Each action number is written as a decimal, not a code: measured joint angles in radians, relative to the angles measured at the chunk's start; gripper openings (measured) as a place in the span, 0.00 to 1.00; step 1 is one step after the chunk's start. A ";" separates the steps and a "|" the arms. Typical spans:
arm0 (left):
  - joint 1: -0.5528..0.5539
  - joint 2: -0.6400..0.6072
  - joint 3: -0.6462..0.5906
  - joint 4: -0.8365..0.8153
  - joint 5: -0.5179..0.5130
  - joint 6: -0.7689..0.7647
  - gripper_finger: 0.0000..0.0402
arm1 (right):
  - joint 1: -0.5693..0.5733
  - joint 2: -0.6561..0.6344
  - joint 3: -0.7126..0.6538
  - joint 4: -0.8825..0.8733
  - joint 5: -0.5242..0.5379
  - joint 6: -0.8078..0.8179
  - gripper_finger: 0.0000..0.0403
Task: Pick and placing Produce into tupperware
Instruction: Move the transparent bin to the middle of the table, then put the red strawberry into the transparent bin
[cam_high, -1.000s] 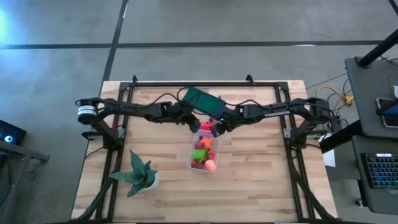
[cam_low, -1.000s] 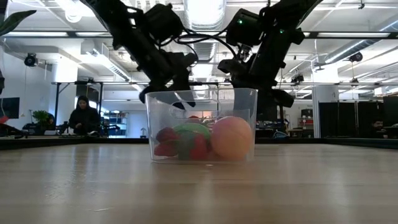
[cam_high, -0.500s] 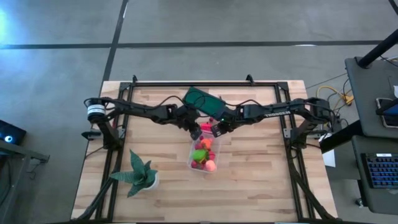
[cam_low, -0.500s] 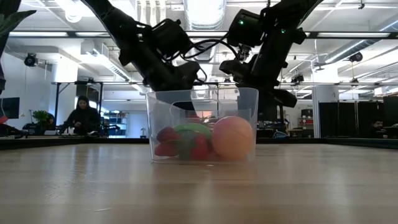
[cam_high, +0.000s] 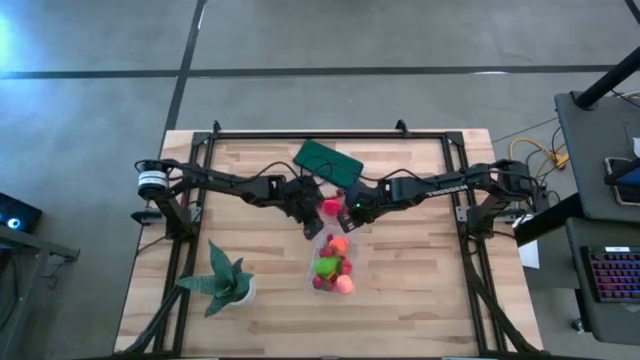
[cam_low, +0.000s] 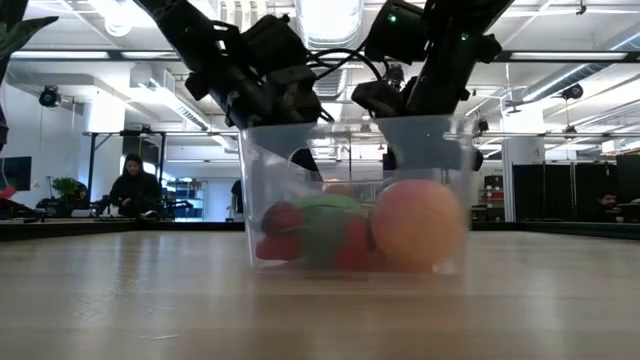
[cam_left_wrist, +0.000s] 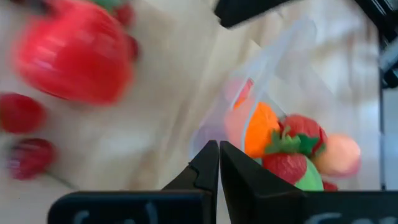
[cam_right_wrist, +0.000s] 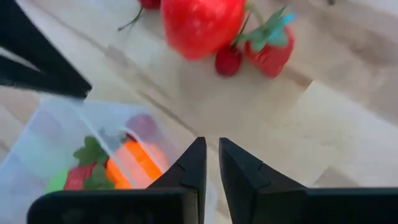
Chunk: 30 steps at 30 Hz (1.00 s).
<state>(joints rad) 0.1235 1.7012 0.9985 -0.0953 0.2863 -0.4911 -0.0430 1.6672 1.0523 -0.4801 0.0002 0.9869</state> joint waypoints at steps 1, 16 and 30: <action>-0.013 0.000 0.000 -0.002 0.006 0.000 0.00 | 0.009 0.000 0.000 0.000 0.000 0.005 0.09; -0.094 -0.088 -0.004 -0.125 -0.038 -0.026 0.00 | 0.066 -0.011 0.000 -0.049 0.132 0.020 0.09; -0.092 -0.301 -0.006 -0.180 -0.353 -0.078 0.14 | -0.063 -0.011 -0.010 -0.019 0.082 -0.236 0.40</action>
<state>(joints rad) 0.0319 1.4007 0.9920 -0.2756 -0.0664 -0.5692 -0.1056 1.6558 1.0424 -0.4987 0.0826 0.7510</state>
